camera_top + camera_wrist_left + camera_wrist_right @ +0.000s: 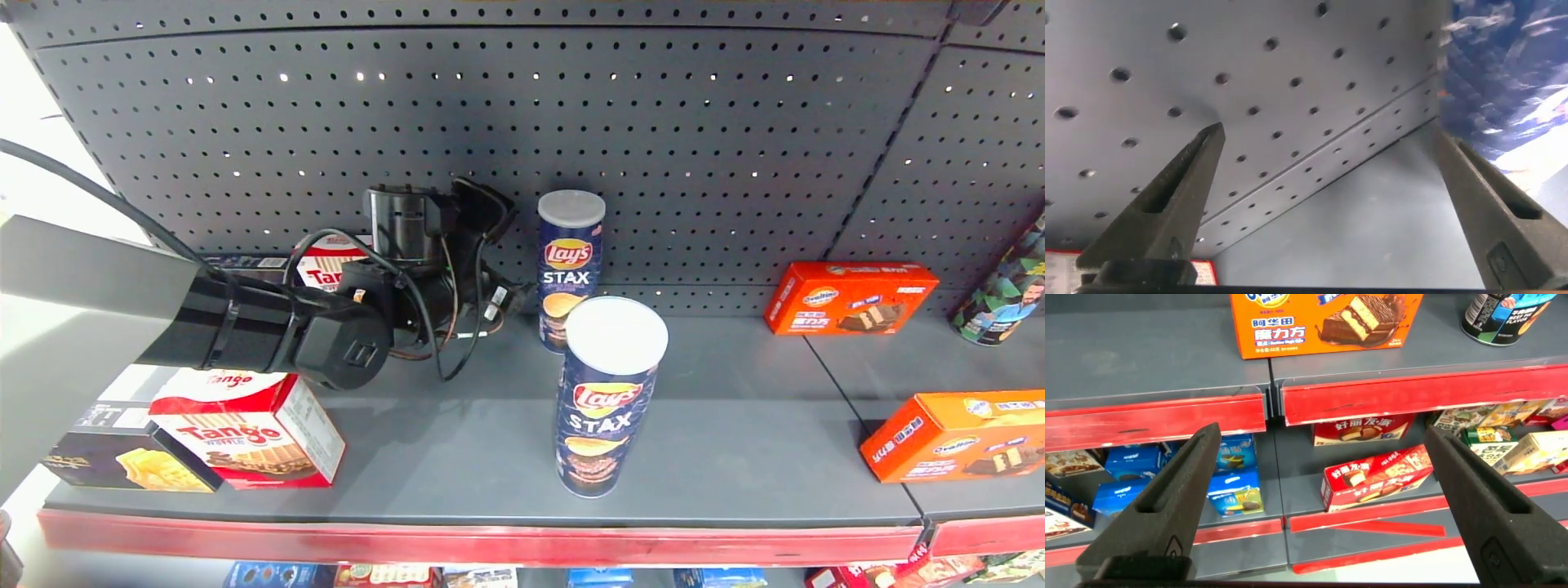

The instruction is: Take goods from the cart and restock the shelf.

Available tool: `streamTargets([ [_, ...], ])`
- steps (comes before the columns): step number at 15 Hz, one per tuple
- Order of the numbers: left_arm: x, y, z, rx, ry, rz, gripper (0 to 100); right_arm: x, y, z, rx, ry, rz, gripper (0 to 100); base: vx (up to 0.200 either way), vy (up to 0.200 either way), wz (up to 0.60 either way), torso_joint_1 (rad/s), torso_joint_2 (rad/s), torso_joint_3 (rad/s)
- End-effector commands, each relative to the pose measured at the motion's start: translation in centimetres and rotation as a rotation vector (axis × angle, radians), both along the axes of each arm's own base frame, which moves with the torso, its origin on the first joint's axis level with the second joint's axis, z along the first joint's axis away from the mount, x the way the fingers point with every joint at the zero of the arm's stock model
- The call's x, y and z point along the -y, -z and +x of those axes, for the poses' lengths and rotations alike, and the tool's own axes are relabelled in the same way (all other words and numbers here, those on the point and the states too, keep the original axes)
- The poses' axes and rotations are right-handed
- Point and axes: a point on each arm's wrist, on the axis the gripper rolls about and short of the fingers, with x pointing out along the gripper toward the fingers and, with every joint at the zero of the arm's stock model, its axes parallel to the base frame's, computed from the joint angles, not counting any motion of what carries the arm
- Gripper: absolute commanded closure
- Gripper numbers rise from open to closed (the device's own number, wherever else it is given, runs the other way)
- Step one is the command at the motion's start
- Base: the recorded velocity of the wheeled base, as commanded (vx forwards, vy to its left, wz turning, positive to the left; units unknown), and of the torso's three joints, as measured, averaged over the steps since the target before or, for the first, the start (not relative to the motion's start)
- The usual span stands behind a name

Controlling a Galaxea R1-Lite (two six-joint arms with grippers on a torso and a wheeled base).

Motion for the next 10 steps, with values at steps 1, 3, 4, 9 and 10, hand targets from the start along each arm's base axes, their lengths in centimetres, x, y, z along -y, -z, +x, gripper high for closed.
streamTargets([
  [1, -0.7, -1.8, -1.1, 0.044, -0.004, -0.021, 0, 0.0, 0.0, 0.0, -0.001, 0.000, 0.000, 0, 0.000, 0.000, 0.00, 0.000, 0.00, 0.000],
  [3, -2.5, -4.7, -4.5, 0.091, -0.009, -0.066, 0, 0.0, 0.0, 0.0, -0.001, 0.000, 0.000, 0, 0.000, 0.000, 0.00, 0.000, 0.00, 0.000],
  [4, -3.3, -5.3, -6.4, 0.083, -0.004, -0.094, 0, 0.0, 0.0, 0.0, -0.001, 0.000, 0.000, 0, 0.000, 0.000, 0.00, 0.000, 0.00, 0.000],
  [9, -6.1, -6.4, -17.0, 0.060, 0.015, -0.240, 0, 0.0, 0.0, 0.0, -0.001, 0.000, 0.000, 0, 0.000, 0.000, 0.00, 0.000, 0.00, 0.000],
  [10, -7.6, -6.8, -19.8, 0.088, 0.040, -0.266, 0, 0.0, 0.0, 0.0, -0.001, 0.000, 0.000, 0, 0.000, 0.000, 0.00, 0.000, 0.00, 0.000],
])
